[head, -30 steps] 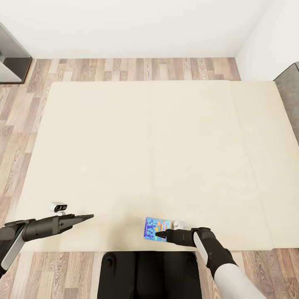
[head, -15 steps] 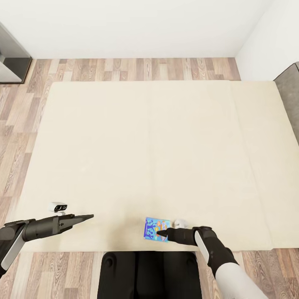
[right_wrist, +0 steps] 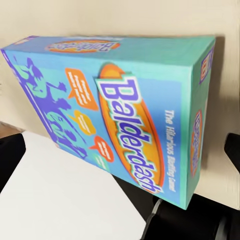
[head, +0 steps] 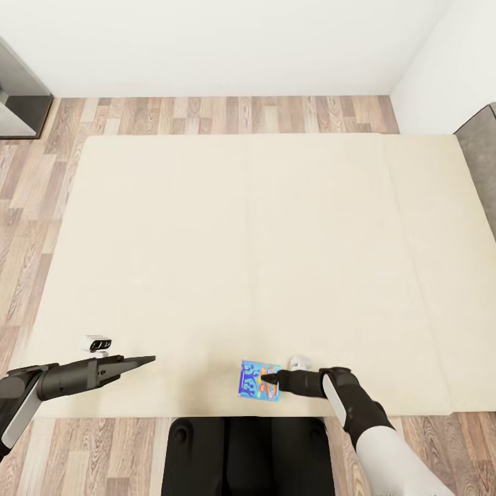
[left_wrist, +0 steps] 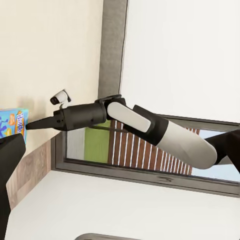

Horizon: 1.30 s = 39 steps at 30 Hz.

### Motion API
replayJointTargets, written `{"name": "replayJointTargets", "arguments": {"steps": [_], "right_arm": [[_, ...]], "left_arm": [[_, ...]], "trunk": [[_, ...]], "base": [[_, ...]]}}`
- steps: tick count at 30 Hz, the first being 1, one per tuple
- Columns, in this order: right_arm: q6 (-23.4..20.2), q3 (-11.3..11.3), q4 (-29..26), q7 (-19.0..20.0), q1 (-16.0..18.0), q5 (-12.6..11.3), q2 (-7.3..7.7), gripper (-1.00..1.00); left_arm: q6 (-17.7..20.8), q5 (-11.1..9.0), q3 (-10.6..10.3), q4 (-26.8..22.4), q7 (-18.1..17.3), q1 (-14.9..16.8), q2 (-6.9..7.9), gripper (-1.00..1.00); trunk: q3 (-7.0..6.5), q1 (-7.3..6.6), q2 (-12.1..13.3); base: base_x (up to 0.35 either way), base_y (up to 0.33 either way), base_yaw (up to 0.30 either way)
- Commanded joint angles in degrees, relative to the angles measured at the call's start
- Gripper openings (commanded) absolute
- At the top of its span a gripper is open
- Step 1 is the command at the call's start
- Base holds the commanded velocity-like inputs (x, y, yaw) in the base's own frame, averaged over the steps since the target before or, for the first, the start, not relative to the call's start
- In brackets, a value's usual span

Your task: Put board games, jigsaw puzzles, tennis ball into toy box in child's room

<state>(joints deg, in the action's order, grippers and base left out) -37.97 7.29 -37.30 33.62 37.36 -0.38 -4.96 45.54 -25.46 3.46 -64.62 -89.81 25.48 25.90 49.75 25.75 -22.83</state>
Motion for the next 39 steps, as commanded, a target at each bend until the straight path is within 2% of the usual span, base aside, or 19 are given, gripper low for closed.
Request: {"name": "replayJointTargets", "arguments": {"steps": [1,11,39], "right_arm": [[-0.49,0.36,-0.06,0.16,0.14,-0.01,-0.09,1.0],[-0.45,0.36,0.12,0.06,1.62,0.12,-0.09,1.0],[-0.11,0.36,0.38,0.1,1.75,0.45,-0.74,1.0]], "left_arm": [[0.61,-0.02,-0.03,-0.02,-0.19,0.01,0.03,1.0],[0.61,-0.02,-0.03,-0.02,-0.19,0.01,0.03,1.0],[0.61,0.06,-0.03,0.02,-0.19,0.01,0.03,1.0]], "trunk": [[0.06,0.03,-0.09],[0.06,0.03,-0.09],[0.06,0.03,-0.09]], "base": [[0.0,0.0,0.0],[0.0,0.0,0.0],[0.0,0.0,0.0]]}}
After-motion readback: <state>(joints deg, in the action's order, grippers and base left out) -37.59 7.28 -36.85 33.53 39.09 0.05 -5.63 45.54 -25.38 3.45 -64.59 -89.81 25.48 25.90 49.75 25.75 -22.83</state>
